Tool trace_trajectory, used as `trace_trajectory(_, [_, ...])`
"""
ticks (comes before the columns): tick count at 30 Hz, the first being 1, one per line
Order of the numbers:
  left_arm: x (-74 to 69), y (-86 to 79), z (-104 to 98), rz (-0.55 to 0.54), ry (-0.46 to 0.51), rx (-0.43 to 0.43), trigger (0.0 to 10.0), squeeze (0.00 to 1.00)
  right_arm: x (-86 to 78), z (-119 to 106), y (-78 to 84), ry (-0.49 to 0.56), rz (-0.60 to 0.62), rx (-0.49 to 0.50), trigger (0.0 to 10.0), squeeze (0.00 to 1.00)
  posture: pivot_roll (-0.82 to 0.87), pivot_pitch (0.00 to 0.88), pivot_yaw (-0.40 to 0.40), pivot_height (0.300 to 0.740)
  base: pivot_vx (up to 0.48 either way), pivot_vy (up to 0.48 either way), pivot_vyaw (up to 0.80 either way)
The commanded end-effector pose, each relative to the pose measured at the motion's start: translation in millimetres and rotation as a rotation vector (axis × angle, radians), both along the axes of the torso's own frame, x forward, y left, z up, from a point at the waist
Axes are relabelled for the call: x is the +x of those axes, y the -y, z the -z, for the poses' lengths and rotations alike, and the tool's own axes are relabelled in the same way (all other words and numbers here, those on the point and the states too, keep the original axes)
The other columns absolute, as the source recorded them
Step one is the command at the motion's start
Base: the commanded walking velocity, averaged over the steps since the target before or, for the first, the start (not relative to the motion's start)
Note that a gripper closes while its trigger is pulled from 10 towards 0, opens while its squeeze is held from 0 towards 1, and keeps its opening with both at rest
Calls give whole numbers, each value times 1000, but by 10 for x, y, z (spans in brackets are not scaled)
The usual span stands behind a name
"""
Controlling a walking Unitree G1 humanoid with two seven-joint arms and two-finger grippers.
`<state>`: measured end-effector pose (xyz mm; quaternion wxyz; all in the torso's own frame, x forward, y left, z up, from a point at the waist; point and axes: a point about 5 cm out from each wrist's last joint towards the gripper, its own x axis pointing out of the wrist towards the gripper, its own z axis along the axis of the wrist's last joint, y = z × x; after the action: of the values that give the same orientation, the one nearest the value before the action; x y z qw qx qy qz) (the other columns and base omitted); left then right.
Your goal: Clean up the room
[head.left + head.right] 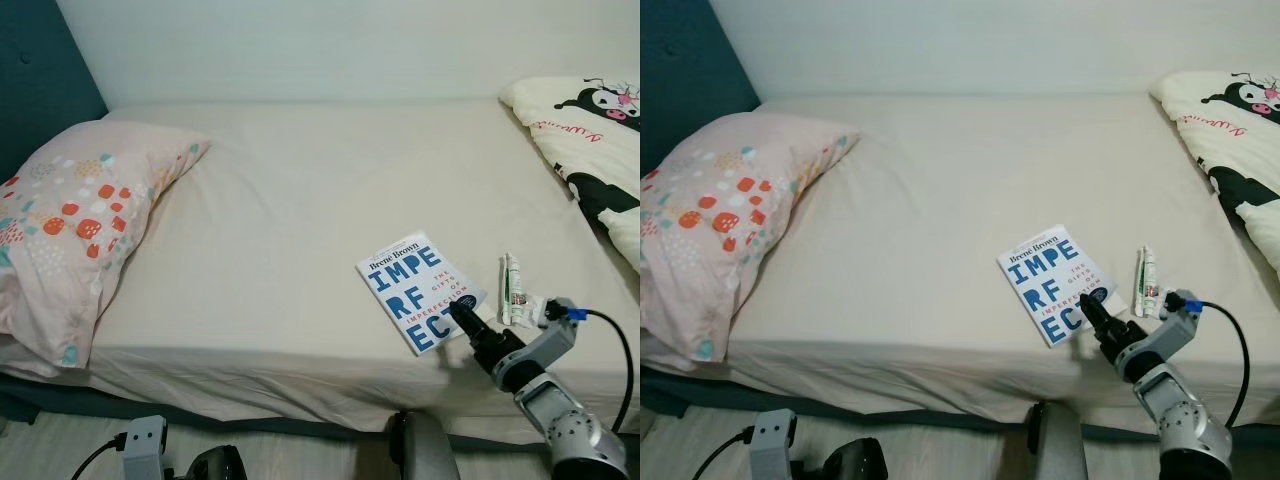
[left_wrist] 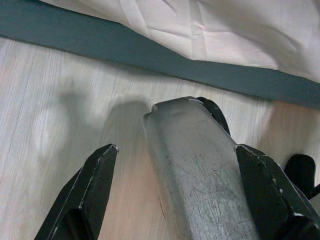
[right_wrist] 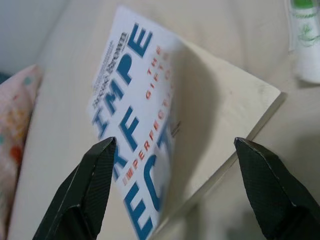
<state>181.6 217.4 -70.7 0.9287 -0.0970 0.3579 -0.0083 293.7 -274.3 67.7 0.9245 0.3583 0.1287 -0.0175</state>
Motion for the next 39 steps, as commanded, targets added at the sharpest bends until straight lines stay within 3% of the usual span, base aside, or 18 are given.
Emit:
trace_trajectory(1, [-185, -24, 90, 4, -72, -4, 10000, 0, -64, 173, 49, -104, 73, -8, 10000, 0, -52, 141, 45, 492, 0, 0, 0])
trace_trajectory(12, [-216, -104, 79, 6, -67, 9, 10000, 0, -13, 249, -24, -128, 138, 39, 10000, 0, -34, 156, 51, 492, 0, 0, 0])
trace_trajectory(18, [-234, -132, 78, 4, -68, 13, 10000, 0, 42, 214, -88, -46, 131, 110, 10000, 0, -34, 163, 56, 492, 0, 0, 0])
trace_trajectory(21, [-238, -121, 80, 15, -67, 11, 10000, 0, 116, 176, -227, 3, 60, 137, 10000, 0, -32, 166, 62, 492, 0, 0, 0])
trace_trajectory(25, [-214, -109, 70, 22, -58, 8, 10000, 0, 202, 176, -346, -15, 42, 141, 10000, 0, -25, 167, 65, 492, 0, 0, 0])
trace_trajectory(34, [-213, -114, 70, 13, -58, 10, 10000, 0, 286, 232, -445, -120, 63, 94, 10000, 0, -23, 159, 58, 492, 0, 0, 0])
trace_trajectory(39, [-192, -106, 62, 7, -50, 6, 10000, 0, 343, 165, -488, -77, 31, 123, 10000, 0, -22, 156, 56, 492, 0, 0, 0])
